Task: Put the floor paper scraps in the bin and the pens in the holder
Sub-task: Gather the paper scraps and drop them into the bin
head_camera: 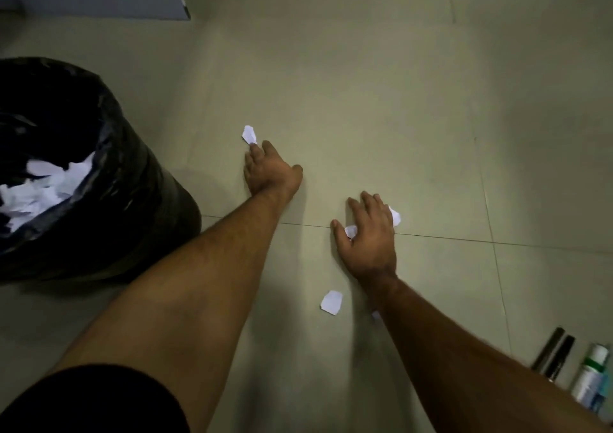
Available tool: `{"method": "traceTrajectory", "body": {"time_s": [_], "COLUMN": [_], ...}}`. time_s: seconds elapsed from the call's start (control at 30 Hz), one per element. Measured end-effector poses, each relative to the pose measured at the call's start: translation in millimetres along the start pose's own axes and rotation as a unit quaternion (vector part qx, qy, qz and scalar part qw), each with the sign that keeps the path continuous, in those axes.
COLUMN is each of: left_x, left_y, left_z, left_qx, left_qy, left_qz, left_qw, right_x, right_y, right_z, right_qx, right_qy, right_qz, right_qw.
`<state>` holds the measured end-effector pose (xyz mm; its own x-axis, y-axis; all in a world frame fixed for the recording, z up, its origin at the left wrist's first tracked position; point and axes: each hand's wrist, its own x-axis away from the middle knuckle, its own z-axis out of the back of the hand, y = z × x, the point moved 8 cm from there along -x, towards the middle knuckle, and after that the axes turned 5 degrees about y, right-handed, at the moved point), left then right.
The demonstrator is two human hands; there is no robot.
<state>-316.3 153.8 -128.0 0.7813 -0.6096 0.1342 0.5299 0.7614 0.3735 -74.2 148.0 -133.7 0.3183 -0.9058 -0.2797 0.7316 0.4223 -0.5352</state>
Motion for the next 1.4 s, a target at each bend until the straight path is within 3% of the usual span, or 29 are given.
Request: {"method": "traceTrajectory", "body": {"time_s": [0.13,0.43,0.63,0.8,0.87,0.93,1.03,1.13,1.23,1.3,1.4], "left_x": [-15.6,79.4,152.2,184.2,189.2,197.2,217.0,234.6,250.4,253.7,260.7], "left_y": [2.1,28.6,28.8,35.7,44.6,51.9,49.5,38.3,29.7,23.0,7.4], "left_z": [-5.2,-31.1,-22.3,-16.2,-19.7,-31.2,-43.0,-35.9,-28.2,-22.6,-16.9], "left_qx": [-0.018,0.005,0.100,0.166,0.131,0.034,-0.108,-0.153,-0.173,-0.190,-0.153], "left_qy": [-0.020,-0.033,-0.059,-0.040,-0.057,-0.113,-0.188,-0.203,-0.185,-0.143,-0.132], "left_qz": [-0.010,-0.205,-0.252,-0.244,-0.263,-0.315,-0.361,-0.374,-0.359,-0.304,-0.147], "left_qw": [1.000,0.978,0.961,0.954,0.954,0.942,0.907,0.892,0.898,0.923,0.968], "right_x": [-1.3,-3.9,-4.6,14.4,22.0,31.3,51.8,70.5,88.8,103.2,129.0], "right_y": [3.8,1.0,13.3,36.0,43.0,41.7,39.2,36.7,40.2,49.5,65.5], "right_z": [-1.1,1.9,21.6,53.8,56.4,46.1,46.7,60.1,72.6,81.8,104.8], "right_qx": [-0.004,-0.067,-0.227,-0.201,-0.105,0.009,0.021,0.031,0.077,0.113,0.136], "right_qy": [0.002,-0.009,-0.016,0.006,-0.032,-0.135,-0.255,-0.316,-0.356,-0.355,-0.260], "right_qz": [-0.001,0.003,-0.106,-0.111,-0.073,-0.007,0.044,0.065,0.086,0.068,-0.011], "right_qw": [1.000,0.998,0.968,0.973,0.991,0.991,0.966,0.946,0.927,0.925,0.956]}}
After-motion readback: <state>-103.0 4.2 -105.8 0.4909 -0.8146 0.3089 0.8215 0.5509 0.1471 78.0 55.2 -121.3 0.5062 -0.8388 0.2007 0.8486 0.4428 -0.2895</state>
